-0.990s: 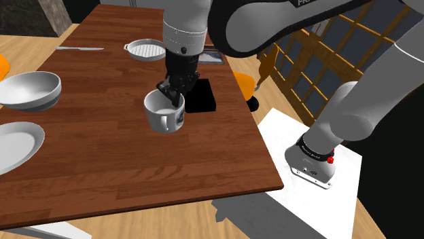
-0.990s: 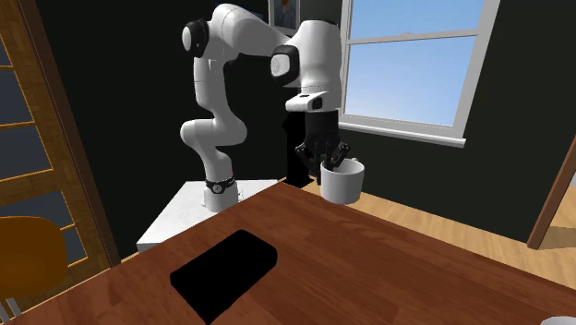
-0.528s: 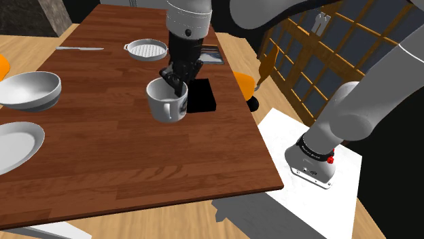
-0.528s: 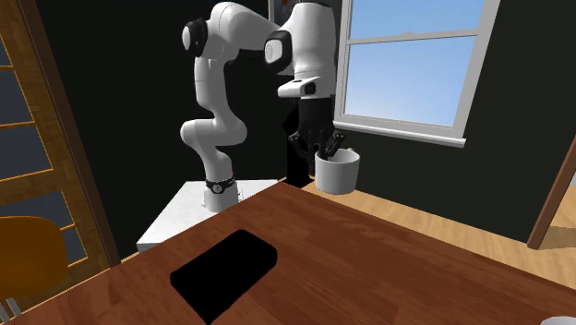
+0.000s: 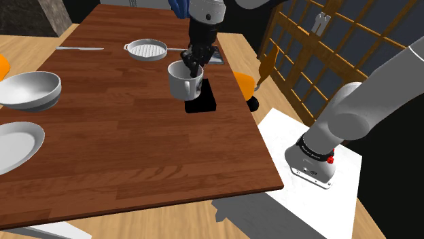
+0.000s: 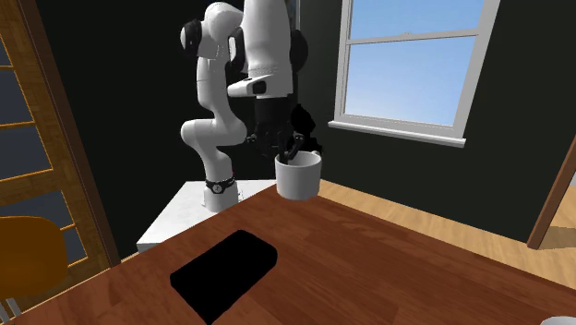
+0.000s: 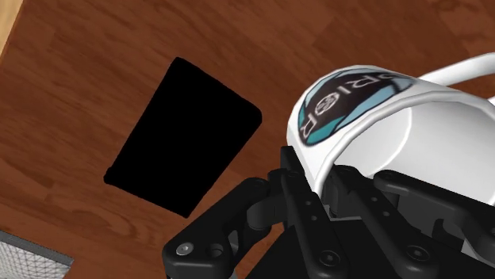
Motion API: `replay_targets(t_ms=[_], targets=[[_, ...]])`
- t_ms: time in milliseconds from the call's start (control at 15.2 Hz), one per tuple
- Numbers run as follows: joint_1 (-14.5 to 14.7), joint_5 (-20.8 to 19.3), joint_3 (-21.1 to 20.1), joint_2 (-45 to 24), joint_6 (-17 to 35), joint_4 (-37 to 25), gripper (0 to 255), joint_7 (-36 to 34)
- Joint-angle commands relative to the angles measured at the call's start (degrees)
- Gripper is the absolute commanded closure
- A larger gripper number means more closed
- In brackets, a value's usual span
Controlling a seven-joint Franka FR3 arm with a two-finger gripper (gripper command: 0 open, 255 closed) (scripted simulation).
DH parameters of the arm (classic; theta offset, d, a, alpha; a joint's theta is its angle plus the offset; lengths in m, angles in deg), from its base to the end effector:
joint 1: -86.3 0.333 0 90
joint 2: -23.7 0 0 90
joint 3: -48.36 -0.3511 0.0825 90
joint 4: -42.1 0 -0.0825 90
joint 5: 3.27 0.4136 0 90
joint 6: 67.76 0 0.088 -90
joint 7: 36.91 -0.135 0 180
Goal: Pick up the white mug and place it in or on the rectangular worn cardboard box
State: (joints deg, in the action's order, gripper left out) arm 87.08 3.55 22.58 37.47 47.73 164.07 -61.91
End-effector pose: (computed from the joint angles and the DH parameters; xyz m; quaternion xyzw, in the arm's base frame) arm 0.4591 0.2543 0.5066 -0.9985 0.0121 -0.0465 0.0257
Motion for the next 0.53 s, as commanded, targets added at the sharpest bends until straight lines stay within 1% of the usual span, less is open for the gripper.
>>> replay_targets(t_ms=[0, 462], targets=[[-1.1, 0.3, 2.3, 1.1, -0.3, 1.0, 255, 3.6], [-4.7, -0.1, 9.0, 1.9, -1.0, 1.9, 255, 13.7]])
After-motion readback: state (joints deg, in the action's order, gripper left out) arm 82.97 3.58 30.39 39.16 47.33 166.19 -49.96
